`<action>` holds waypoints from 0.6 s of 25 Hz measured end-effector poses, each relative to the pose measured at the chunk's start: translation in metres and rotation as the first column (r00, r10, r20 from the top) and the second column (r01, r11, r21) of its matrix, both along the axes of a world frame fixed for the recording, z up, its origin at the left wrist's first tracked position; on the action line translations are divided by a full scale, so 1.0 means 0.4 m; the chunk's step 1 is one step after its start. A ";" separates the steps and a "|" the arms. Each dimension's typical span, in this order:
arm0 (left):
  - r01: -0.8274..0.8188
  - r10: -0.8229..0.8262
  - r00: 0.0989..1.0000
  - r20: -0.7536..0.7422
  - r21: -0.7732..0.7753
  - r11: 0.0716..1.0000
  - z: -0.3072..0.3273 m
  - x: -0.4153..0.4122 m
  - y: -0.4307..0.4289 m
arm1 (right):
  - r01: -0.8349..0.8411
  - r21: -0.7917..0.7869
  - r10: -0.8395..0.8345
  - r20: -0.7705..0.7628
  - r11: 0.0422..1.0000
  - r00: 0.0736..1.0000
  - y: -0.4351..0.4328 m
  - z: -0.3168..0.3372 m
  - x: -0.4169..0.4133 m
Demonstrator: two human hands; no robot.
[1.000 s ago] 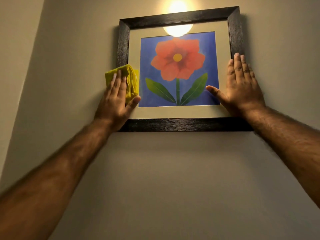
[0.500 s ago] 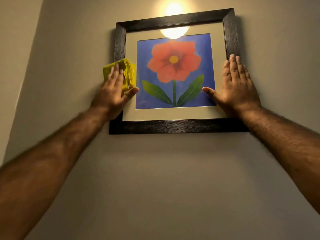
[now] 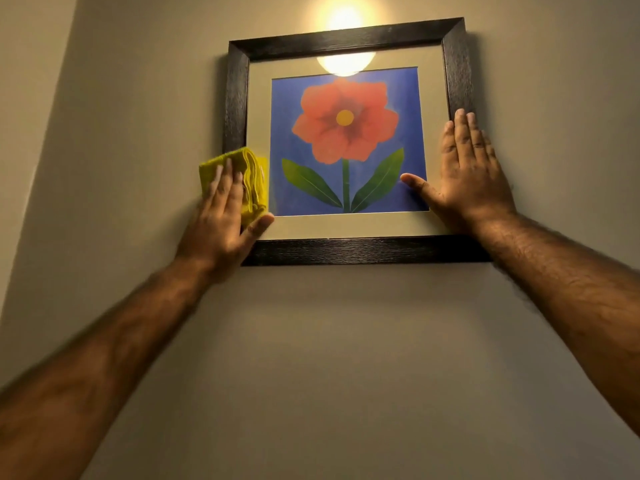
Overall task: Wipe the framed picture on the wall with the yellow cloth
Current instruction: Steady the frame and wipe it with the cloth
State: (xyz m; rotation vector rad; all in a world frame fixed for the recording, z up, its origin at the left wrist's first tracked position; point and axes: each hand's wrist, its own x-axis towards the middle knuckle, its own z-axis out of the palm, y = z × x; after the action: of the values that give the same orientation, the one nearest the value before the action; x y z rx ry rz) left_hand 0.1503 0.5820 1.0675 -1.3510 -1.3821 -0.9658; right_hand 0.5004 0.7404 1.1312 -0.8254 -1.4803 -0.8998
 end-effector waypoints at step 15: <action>-0.025 0.025 0.997 0.071 -0.003 1.000 0.364 0.024 -0.004 | 0.004 -0.004 -0.004 -0.006 1.000 1.000 0.007 0.004 0.001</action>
State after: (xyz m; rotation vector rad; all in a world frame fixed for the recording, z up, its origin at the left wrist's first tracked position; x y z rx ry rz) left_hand 0.1599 0.5805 1.2131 -1.3087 -1.4502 -1.0044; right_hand 0.5006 0.7432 1.1329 -0.8338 -1.4765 -0.8969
